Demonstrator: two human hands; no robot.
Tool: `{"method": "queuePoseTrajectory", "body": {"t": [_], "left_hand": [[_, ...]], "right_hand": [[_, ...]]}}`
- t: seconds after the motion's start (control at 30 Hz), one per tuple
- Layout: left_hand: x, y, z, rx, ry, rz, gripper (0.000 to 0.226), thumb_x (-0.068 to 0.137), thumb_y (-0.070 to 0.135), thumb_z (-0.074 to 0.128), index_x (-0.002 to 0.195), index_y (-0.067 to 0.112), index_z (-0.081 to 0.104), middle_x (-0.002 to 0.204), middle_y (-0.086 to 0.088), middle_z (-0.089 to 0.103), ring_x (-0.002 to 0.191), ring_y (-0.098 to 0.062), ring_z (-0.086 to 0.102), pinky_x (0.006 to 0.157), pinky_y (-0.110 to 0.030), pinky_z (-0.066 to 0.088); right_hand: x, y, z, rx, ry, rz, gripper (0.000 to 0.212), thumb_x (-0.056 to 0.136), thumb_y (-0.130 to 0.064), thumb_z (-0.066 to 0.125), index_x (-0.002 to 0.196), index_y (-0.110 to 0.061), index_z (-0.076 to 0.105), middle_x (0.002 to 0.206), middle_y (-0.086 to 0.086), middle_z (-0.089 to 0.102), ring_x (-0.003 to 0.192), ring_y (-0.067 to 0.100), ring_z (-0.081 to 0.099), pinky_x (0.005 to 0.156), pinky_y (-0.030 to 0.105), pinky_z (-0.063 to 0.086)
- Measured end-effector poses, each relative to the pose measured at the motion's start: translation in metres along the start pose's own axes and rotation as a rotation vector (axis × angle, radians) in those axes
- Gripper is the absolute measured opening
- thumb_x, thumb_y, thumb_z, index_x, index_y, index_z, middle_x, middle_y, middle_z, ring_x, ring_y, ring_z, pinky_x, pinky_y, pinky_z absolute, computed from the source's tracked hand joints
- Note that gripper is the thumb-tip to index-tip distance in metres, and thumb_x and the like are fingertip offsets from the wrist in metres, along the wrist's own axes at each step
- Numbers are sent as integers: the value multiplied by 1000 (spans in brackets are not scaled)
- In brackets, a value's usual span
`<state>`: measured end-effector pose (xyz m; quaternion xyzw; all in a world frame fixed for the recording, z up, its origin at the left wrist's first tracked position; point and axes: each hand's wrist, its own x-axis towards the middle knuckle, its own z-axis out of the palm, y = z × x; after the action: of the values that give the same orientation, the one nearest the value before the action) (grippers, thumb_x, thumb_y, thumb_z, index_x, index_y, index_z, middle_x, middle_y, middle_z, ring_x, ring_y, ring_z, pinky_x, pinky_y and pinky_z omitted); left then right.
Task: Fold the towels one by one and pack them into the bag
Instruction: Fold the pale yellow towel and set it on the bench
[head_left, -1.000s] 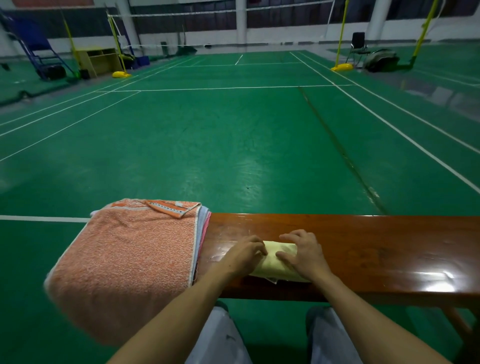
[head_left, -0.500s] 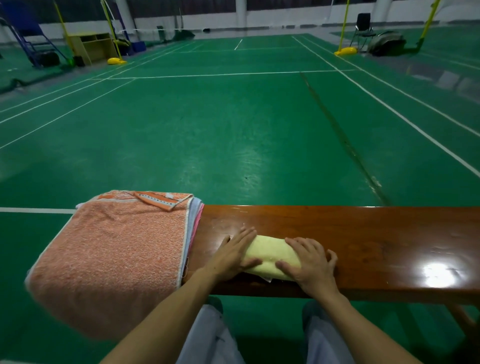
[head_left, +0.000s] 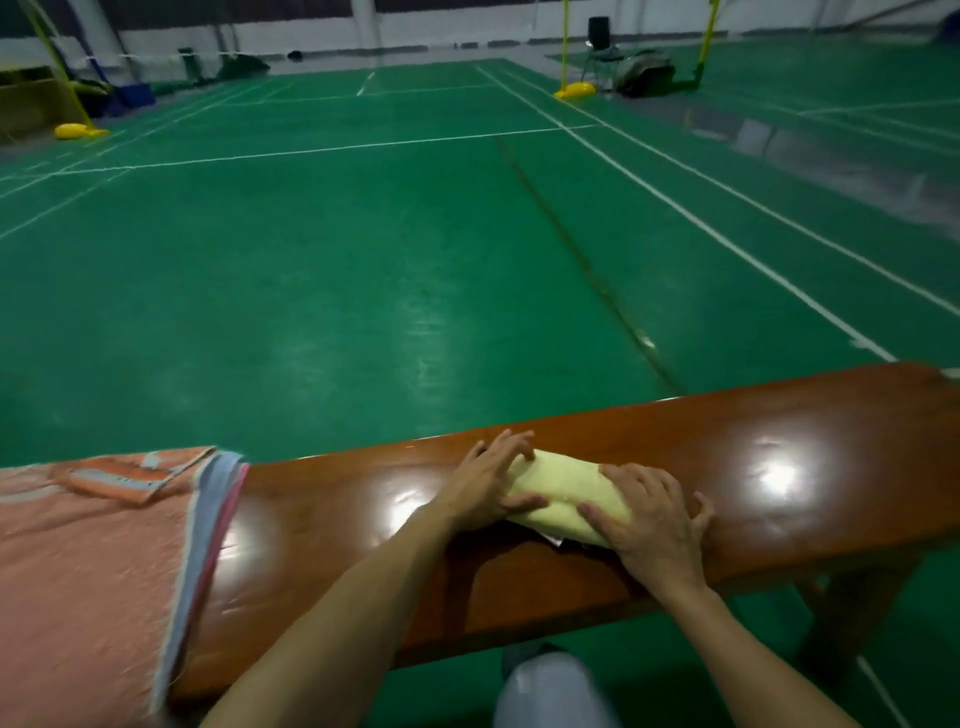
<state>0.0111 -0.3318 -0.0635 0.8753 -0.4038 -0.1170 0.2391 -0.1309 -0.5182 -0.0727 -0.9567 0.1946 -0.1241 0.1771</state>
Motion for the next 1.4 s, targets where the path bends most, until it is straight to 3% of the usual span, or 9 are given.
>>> {"method": "queuePoseTrajectory", "body": {"t": [0.23, 0.33, 0.5, 0.63, 0.77, 0.93, 1.03, 1.27, 1.4], "left_hand": [[136, 84, 50, 173, 94, 165, 69, 77, 70, 59, 133, 31, 50, 147, 3, 36, 135, -19, 29, 114, -41, 22], [179, 117, 68, 206, 114, 206, 72, 76, 69, 60, 134, 28, 50, 140, 1, 39, 127, -21, 31, 107, -37, 28], [229, 154, 90, 136, 99, 265, 65, 77, 62, 65, 127, 22, 52, 130, 1, 50, 115, -20, 39, 99, -33, 36], [239, 150, 83, -53, -48, 203, 57, 84, 56, 62, 132, 27, 52, 139, 2, 49, 128, -20, 37, 108, -42, 32], [234, 136, 75, 36, -210, 180, 62, 89, 60, 51, 145, 42, 32, 153, 6, 32, 141, -22, 18, 112, -49, 14], [239, 146, 82, 57, -23, 67, 58, 84, 64, 55, 137, 47, 37, 143, -1, 26, 129, -26, 23, 109, -46, 20], [239, 154, 87, 25, -56, 78, 47, 90, 57, 52, 134, 46, 42, 141, -1, 33, 127, -26, 27, 106, -46, 23], [210, 137, 62, -238, -119, -3, 53, 89, 45, 62, 137, 33, 44, 145, -6, 29, 135, -29, 24, 114, -50, 24], [162, 103, 34, -267, -134, -63, 52, 88, 44, 64, 134, 28, 48, 144, -6, 33, 134, -26, 31, 113, -48, 31]], "right_hand": [[23, 105, -33, -11, 189, 315, 67, 80, -77, 34, 122, -31, 59, 124, 0, 57, 118, 25, 42, 99, 55, 32], [32, 135, -42, -33, 245, 454, 47, 87, -62, 54, 121, -31, 59, 128, 2, 55, 122, 25, 39, 102, 51, 26], [46, 157, -52, 52, 298, 658, 49, 88, -60, 55, 126, -29, 55, 138, 3, 48, 132, 26, 32, 108, 55, 19], [44, 161, -54, 155, 326, 650, 58, 85, -65, 39, 128, -28, 55, 140, 4, 47, 131, 26, 33, 109, 54, 18], [36, 159, -58, 190, 308, 625, 71, 74, -66, 37, 132, -29, 56, 141, 4, 47, 131, 28, 33, 109, 52, 19], [29, 155, -58, 160, 290, 608, 70, 75, -72, 53, 133, -33, 56, 137, 4, 48, 126, 29, 34, 105, 49, 26], [29, 151, -56, 129, 285, 640, 67, 78, -65, 64, 135, -33, 53, 139, 4, 45, 127, 29, 34, 108, 50, 26], [25, 138, -65, 157, 316, 597, 78, 69, -73, 53, 133, -28, 57, 141, 8, 45, 129, 32, 33, 105, 54, 28], [21, 89, -61, 156, 373, 457, 68, 71, -67, 52, 124, -25, 64, 138, 8, 48, 127, 32, 34, 99, 52, 30]]}}
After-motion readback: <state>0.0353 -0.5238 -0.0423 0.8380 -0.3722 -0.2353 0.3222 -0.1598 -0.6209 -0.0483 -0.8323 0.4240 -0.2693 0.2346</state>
